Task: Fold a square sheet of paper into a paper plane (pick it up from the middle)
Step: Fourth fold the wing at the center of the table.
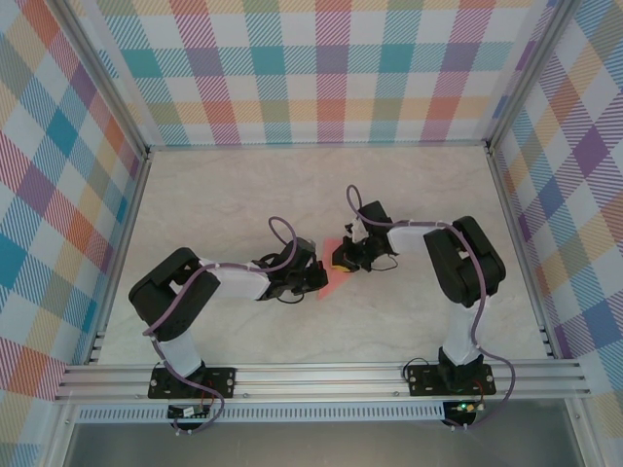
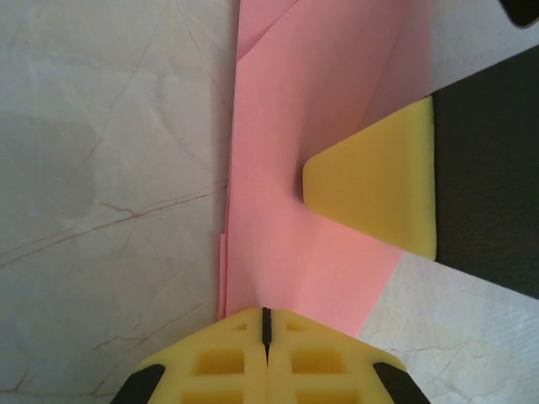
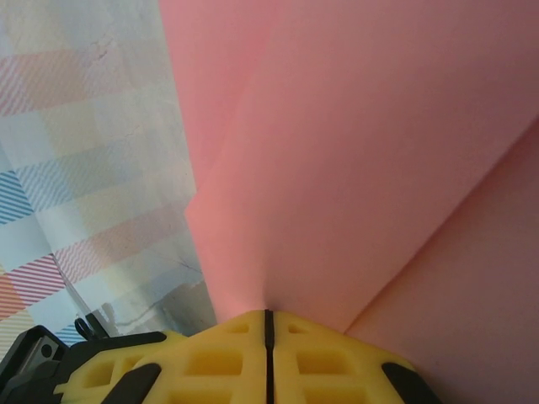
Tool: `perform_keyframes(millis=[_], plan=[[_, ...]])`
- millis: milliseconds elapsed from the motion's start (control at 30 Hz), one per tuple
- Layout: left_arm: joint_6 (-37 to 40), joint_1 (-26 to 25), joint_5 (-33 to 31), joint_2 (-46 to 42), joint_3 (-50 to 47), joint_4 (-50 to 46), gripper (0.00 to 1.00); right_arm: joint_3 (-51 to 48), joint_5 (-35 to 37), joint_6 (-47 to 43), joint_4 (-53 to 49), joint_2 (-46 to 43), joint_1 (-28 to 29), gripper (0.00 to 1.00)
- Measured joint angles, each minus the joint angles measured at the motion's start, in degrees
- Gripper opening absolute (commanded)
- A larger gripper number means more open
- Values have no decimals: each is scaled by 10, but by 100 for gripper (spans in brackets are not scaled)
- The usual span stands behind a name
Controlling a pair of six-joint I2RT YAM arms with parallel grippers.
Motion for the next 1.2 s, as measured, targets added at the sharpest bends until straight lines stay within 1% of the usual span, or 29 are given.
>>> perform_keyframes(millis=[200, 300, 600, 867, 1200], plan=[[1, 0, 25, -10, 0, -7, 11, 22, 9, 2, -37, 8, 1, 8], [2, 0, 46, -15, 3, -9, 14, 27, 13, 2, -46, 9, 2, 8], [2, -1, 69, -9, 24, -18, 14, 32, 15, 2, -54, 11, 3, 8], [3, -3, 68, 0, 26, -48, 12, 38, 15, 6, -62, 14, 3, 8], [5, -4, 58, 0, 26, -60, 10, 44, 15, 10, -71, 18, 3, 7]])
